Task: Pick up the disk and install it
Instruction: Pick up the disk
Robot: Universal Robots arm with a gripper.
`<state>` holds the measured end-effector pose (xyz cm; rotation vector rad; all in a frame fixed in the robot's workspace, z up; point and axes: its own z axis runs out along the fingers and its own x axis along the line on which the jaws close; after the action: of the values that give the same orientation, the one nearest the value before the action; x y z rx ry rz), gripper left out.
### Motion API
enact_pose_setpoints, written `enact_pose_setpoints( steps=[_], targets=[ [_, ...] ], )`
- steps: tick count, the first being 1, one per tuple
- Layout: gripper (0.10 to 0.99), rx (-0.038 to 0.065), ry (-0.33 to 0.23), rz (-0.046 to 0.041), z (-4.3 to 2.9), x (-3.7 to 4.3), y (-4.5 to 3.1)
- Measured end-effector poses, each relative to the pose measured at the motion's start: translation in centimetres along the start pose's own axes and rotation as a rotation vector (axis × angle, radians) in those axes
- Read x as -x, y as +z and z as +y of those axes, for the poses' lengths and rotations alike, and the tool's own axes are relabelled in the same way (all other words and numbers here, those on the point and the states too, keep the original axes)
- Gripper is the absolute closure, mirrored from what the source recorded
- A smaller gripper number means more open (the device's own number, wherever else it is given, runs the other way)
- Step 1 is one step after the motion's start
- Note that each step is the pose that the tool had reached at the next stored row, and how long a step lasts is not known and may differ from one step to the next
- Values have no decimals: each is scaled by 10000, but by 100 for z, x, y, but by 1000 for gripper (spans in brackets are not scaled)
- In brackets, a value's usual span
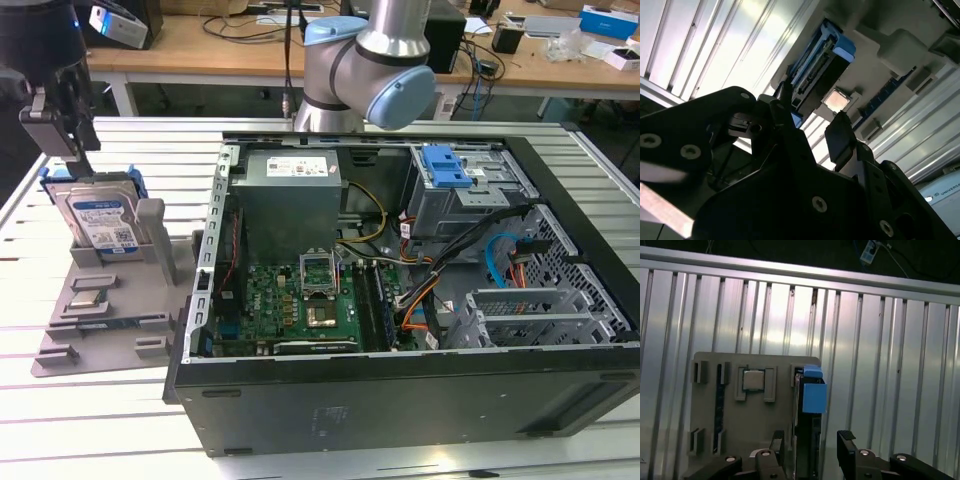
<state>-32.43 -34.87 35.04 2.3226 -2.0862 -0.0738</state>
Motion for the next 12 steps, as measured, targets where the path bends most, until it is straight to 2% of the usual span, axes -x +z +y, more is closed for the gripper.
enact_pose_setpoints(
  steps=[7, 12],
  targets=[
    [545, 3, -121, 6, -5, 92, 147],
    [545, 14, -303, 71, 71, 118, 158]
  ],
)
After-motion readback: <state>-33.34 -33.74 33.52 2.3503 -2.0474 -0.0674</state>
